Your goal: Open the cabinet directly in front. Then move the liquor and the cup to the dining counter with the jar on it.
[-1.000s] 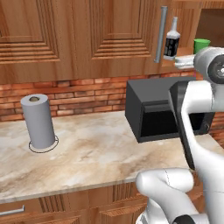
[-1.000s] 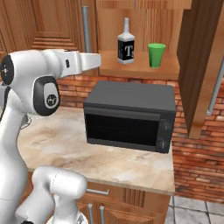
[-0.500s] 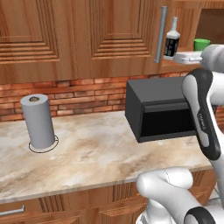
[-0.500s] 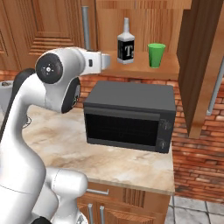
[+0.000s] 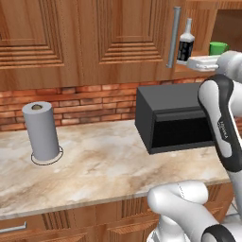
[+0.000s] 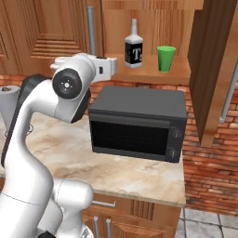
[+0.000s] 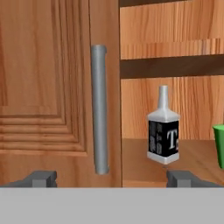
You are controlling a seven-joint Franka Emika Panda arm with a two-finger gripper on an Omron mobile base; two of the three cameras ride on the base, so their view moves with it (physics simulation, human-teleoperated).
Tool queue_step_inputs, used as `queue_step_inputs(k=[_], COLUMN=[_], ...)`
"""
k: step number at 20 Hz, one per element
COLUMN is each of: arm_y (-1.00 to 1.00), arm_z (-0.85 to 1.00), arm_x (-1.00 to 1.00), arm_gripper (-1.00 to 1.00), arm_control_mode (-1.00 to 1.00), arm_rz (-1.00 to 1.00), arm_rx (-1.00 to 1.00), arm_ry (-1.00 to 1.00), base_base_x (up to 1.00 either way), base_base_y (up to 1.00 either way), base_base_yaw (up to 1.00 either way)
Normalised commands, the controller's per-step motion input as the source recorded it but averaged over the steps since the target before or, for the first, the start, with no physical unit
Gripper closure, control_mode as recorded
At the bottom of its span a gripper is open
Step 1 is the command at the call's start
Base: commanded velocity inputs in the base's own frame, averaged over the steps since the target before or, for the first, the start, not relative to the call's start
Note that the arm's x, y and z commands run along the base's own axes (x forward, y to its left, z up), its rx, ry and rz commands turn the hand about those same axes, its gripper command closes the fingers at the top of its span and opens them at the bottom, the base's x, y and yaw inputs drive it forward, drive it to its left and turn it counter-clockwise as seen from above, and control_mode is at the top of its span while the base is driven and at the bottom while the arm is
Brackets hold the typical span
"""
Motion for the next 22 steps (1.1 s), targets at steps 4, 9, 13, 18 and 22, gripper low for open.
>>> queue_step_inputs(k=[4, 9, 13, 18, 22], arm_y=[0.33, 0.22, 0.07, 0.02, 0.01], arm_z=[0.01, 0.02, 0.04, 0.04, 0.00], arm_x=[0.19, 0.26, 0.49, 0.53, 0.31], arm_gripper=[-1.00, -1.00, -1.00, -1.00, -1.00], arm_control_mode=[-1.00, -1.00, -1.00, -1.00, -1.00], arm_rz=[0.00, -0.02, -0.03, -0.05, -0.02], arm_rx=[0.00, 0.00, 0.00, 0.00, -0.01], arm_ry=[-0.10, -0.01, 0.00, 0.00, -0.04], base_base_x=[0.00, 0.00, 0.00, 0.00, 0.00], base_base_y=[0.00, 0.00, 0.00, 0.00, 0.00], base_base_yaw=[0.00, 0.00, 0.00, 0.00, 0.00])
